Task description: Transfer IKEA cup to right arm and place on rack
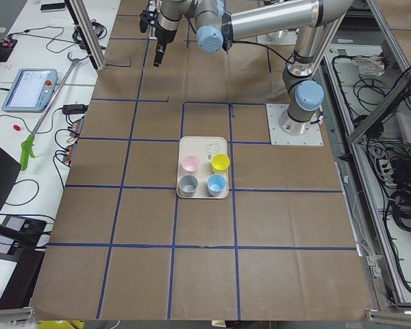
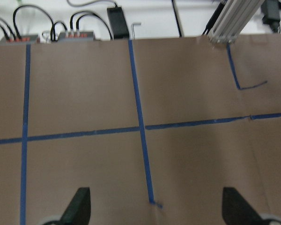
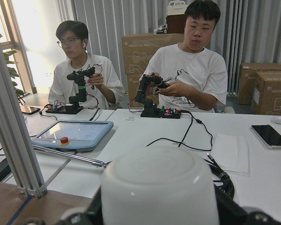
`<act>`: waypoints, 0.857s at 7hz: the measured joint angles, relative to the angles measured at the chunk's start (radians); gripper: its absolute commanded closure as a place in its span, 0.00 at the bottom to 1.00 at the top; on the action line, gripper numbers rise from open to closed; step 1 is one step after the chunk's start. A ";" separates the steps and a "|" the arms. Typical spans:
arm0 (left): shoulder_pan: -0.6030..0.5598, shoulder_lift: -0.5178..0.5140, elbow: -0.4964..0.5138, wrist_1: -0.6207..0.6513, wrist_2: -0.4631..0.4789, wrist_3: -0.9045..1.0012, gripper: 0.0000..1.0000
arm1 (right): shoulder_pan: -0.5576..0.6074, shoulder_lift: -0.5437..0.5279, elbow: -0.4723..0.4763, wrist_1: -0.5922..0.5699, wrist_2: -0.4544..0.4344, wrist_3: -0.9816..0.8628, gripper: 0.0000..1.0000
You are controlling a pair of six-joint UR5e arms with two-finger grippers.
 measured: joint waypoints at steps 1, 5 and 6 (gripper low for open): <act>-0.006 0.029 0.030 -0.166 0.044 -0.051 0.01 | -0.032 0.041 -0.028 -0.001 0.034 -0.019 0.91; -0.053 0.095 0.010 -0.329 0.093 -0.125 0.01 | -0.066 0.124 -0.070 -0.020 0.067 -0.031 0.91; -0.057 0.107 -0.007 -0.326 0.091 -0.127 0.01 | -0.066 0.136 -0.068 -0.031 0.068 -0.031 0.91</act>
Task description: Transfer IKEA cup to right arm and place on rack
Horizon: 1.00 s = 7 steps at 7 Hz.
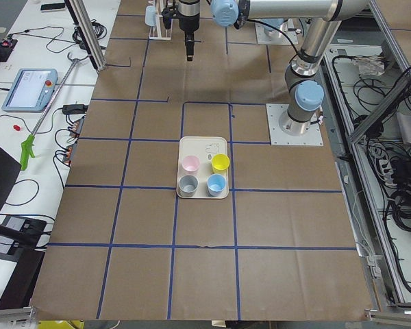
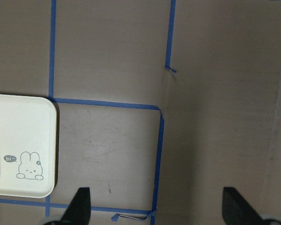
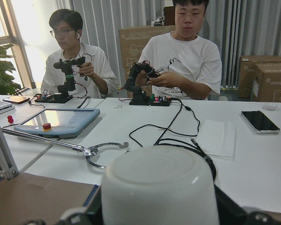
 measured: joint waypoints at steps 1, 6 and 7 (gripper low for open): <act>-0.001 0.007 -0.015 0.013 -0.004 -0.001 0.01 | 0.000 0.009 0.006 -0.025 0.000 0.001 0.91; -0.007 -0.005 -0.010 0.090 -0.005 -0.023 0.01 | 0.002 0.016 0.050 -0.059 0.001 0.006 0.74; -0.008 -0.007 -0.004 0.086 -0.003 -0.031 0.01 | 0.002 0.019 0.052 -0.057 0.001 0.008 0.45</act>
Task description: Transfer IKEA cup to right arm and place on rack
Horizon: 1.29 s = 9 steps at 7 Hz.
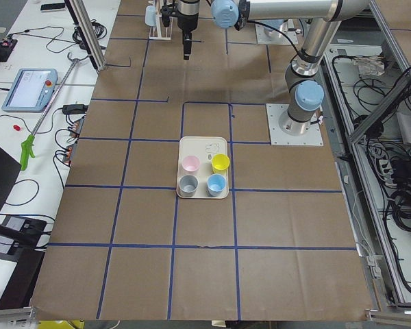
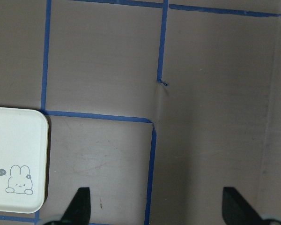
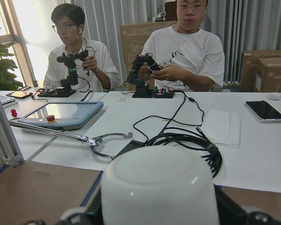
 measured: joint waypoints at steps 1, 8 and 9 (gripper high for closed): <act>-0.001 0.000 0.004 -0.005 0.002 -0.006 0.01 | -0.001 -0.002 0.001 0.004 -0.001 0.001 0.00; -0.025 -0.005 0.006 -0.014 0.010 -0.010 0.01 | -0.001 -0.034 -0.015 0.014 -0.011 0.012 0.00; -0.022 -0.005 0.004 -0.014 0.010 -0.008 0.01 | 0.002 -0.069 -0.024 0.042 -0.016 0.012 0.00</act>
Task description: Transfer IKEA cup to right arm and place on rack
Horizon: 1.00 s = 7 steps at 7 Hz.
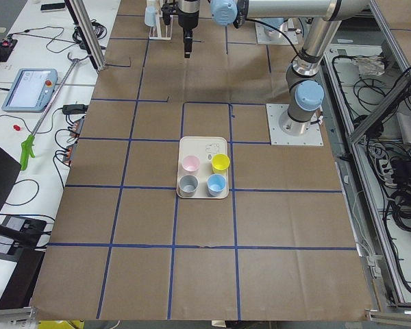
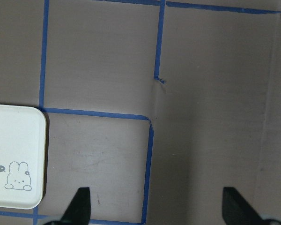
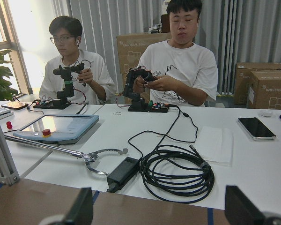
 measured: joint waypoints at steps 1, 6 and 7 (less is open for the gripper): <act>0.003 0.000 -0.002 0.000 -0.001 0.002 0.01 | 0.004 -0.050 -0.005 0.086 -0.004 -0.004 0.00; 0.004 -0.004 0.000 0.004 -0.001 0.003 0.01 | 0.120 -0.345 -0.007 0.863 -0.354 -0.012 0.00; 0.004 -0.006 0.001 0.005 -0.001 0.002 0.01 | 0.157 -0.384 -0.013 1.026 -0.383 -0.008 0.00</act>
